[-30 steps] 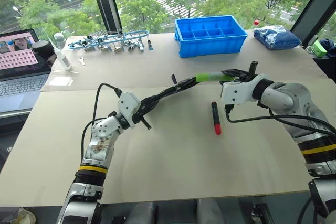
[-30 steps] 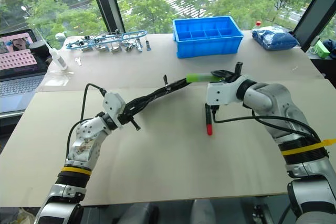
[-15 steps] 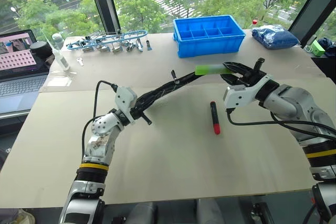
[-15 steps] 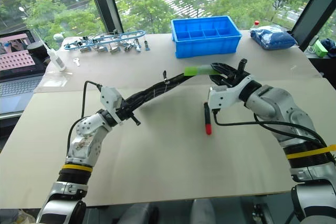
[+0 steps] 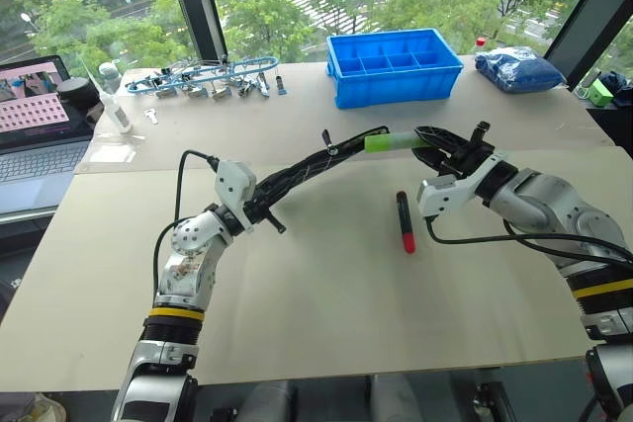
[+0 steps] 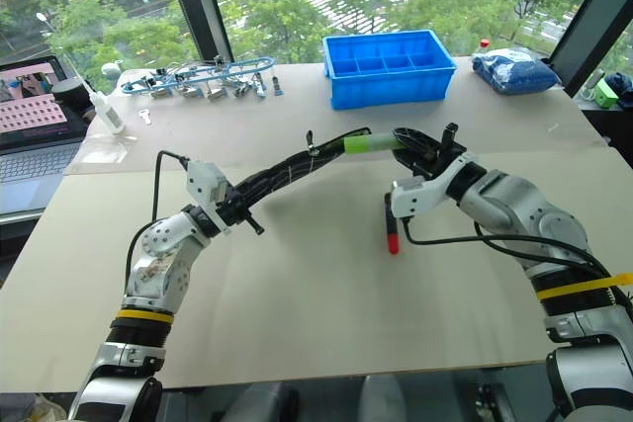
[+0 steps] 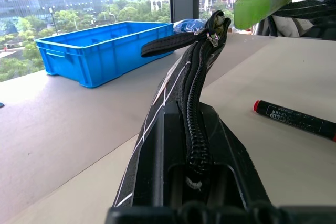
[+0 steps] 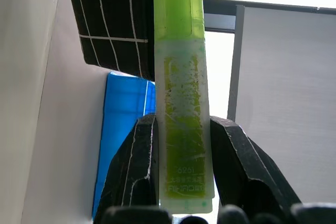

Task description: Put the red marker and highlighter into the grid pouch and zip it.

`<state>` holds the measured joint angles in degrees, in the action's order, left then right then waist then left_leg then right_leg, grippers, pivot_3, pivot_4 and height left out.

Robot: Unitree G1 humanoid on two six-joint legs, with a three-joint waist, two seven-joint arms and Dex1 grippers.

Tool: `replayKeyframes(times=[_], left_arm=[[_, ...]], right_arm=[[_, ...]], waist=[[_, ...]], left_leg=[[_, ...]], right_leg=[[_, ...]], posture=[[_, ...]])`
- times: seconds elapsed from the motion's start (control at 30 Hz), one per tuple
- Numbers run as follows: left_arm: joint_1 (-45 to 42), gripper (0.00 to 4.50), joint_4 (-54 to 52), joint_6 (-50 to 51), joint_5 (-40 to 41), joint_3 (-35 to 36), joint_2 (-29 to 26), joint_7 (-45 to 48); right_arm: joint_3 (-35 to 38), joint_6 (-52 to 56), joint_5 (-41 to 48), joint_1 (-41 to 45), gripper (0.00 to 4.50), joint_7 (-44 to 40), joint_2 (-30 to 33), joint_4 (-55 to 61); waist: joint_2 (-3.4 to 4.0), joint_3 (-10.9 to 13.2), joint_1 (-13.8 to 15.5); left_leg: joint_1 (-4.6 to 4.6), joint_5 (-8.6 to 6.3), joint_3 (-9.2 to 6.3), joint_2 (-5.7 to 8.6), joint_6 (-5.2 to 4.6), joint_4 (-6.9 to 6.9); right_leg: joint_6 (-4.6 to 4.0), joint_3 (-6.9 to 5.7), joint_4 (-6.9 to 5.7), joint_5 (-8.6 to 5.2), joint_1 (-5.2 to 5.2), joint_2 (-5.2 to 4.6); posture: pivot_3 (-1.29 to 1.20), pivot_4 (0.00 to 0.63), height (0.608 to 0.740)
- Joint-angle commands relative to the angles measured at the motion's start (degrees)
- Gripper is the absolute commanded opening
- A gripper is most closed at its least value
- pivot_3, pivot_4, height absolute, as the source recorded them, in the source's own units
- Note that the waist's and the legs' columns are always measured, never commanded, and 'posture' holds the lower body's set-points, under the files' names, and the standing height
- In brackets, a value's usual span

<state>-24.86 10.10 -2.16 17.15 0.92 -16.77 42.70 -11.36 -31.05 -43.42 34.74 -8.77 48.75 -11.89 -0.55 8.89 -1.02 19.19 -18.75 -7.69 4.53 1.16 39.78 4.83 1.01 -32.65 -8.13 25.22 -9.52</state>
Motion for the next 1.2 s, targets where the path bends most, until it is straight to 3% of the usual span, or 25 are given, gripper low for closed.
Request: replayKeyframes(times=[0.03, 0.3, 0.93, 1.2], left_arm=[[-0.3, 0.0, -2.8, 0.2, 0.8, 0.1, 0.1, 0.0], [0.1, 0.0, -2.6, -0.1, 0.5, 0.1, 0.0, 0.2], [1.0, 0.0, -5.8, 5.2, 2.4, -0.9, -0.5, 1.8], [1.6, 0.0, -7.4, 6.9, 2.6, -0.3, -0.6, 1.8]], right_arm=[[0.3, -1.0, -0.4, 2.3, 1.02, 1.8, -0.3, 0.3], [1.2, -1.5, 0.2, 5.6, 1.02, 4.4, 0.2, -1.8], [-2.9, -0.3, -7.0, 2.9, 1.02, 8.0, -1.7, -3.1], [-1.4, 0.8, -6.5, 4.4, 1.02, 9.0, -0.8, -5.7]], waist=[[0.0, 0.0, -0.1], [0.0, 0.0, -0.1], [0.0, 0.0, -0.3], [0.0, 0.0, -0.3]], left_leg=[[0.0, 0.0, 0.0, 0.0, 0.0, 0.0], [0.0, 0.0, 0.01, -0.01, 0.0, -0.01], [0.0, 0.0, 0.02, -0.01, 0.0, 0.0], [0.0, 0.0, 0.02, 0.0, 0.0, 0.0]], right_leg=[[0.0, 0.0, 0.0, 0.0, 0.0, 0.0], [0.0, 0.01, 0.01, 0.0, 0.0, 0.0], [0.0, 0.02, 0.01, 0.01, -0.01, 0.0], [0.0, 0.03, 0.02, 0.01, -0.01, 0.0]], posture=[[0.0, 0.15, 0.74], [0.0, 0.15, 0.74], [0.0, 0.15, 0.74], [0.0, 0.15, 0.74]])
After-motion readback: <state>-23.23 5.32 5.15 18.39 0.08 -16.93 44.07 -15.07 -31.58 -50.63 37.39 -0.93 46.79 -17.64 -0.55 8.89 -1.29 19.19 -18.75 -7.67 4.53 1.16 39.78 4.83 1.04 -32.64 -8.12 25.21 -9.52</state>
